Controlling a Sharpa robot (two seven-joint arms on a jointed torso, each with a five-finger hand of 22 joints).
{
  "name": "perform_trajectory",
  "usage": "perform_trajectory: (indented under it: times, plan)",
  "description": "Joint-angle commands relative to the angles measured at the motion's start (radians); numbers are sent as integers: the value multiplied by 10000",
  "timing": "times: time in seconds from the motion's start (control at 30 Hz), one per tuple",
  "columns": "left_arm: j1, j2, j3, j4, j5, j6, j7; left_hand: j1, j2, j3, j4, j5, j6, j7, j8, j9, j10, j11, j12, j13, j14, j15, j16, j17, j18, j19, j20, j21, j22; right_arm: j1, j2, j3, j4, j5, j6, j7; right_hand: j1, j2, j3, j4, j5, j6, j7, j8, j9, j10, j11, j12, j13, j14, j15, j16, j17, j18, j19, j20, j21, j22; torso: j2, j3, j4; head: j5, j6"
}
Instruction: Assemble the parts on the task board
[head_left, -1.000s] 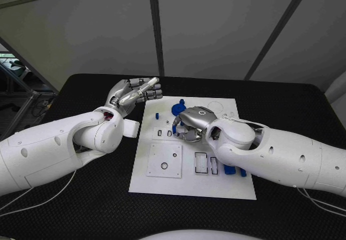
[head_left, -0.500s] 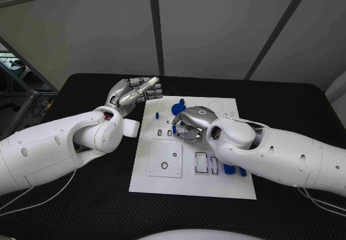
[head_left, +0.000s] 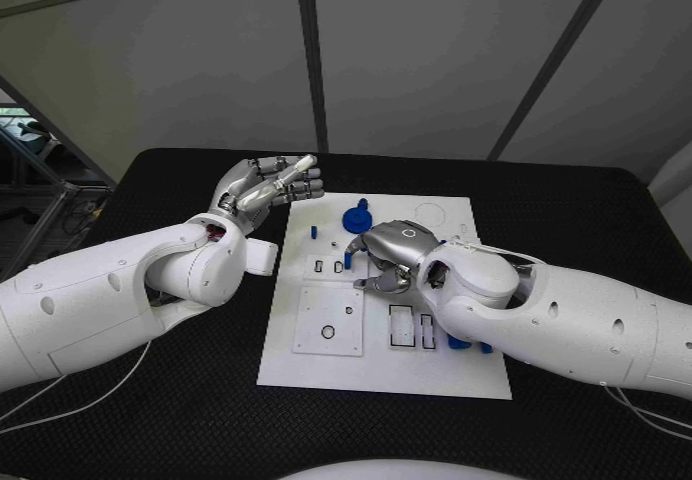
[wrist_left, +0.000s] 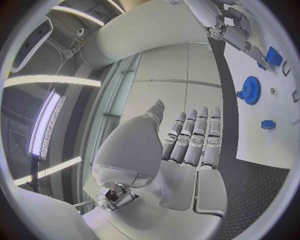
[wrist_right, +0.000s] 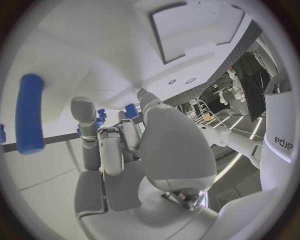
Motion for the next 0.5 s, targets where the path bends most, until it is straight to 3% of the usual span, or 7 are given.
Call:
perform_trajectory:
  times: [0.03,0.13,0.3,0.4,0.5]
  plan:
    - [16,-1,7,-33,-25,156,17,18,129,6,-84,14,-78,647,-61,-14,-20,34,-64,-10,-59,-1,-35,-7,-178,46,-24,8,-3,6,-110,4,208,69,-316,-25,42,140,-5,67,67,-37,-1,55,1,-38,42,6,-1,878,60,-62,1884,-11,-16,32,-33,-2,-10,2,1,-23,32]
    - [16,-15,7,-70,-25,151,-16,67,135,39,-132,17,-77,645,-67,-14,-24,33,-69,-9,-43,-6,-24,-2,-174,80,-26,25,2,1,-262,7,409,61,-623,40,54,133,-27,86,65,-34,0,78,3,-35,44,10,0,876,61,-68,1874,-11,-15,32,-33,-3,-16,3,-8,-29,56]
    - [16,-65,6,-178,-297,240,-371,108,94,116,-281,10,248,557,-36,16,101,-63,-23,4,571,-169,294,147,-93,733,-111,401,137,-1,-589,15,763,113,-1768,404,118,66,-194,285,60,-92,-5,196,-4,-50,42,-6,-46,855,60,-112,1792,11,-65,36,-110,-129,-19,4,-20,-30,124]
    - [16,-94,6,-284,-863,506,-843,-5,57,94,-257,15,1042,268,246,119,905,-365,344,122,1497,-493,790,432,-88,1477,-392,840,308,2,-791,34,924,419,-2374,845,255,104,-214,386,71,-122,-15,283,-7,-156,31,-122,-197,802,53,-223,1589,63,-216,34,-309,-447,-55,1,-2,-59,150]
    - [17,-143,6,-416,-1997,1022,-1592,-206,-54,9,-126,5,1858,-102,572,240,1964,-786,633,260,2843,-980,1461,968,-66,2541,-834,1463,571,8,-1051,197,1089,841,-2807,1234,483,139,-239,539,85,-323,-18,363,-49,-426,28,-411,-546,688,46,-459,1190,155,-533,36,-727,-1060,-133,7,-12,-55,167]
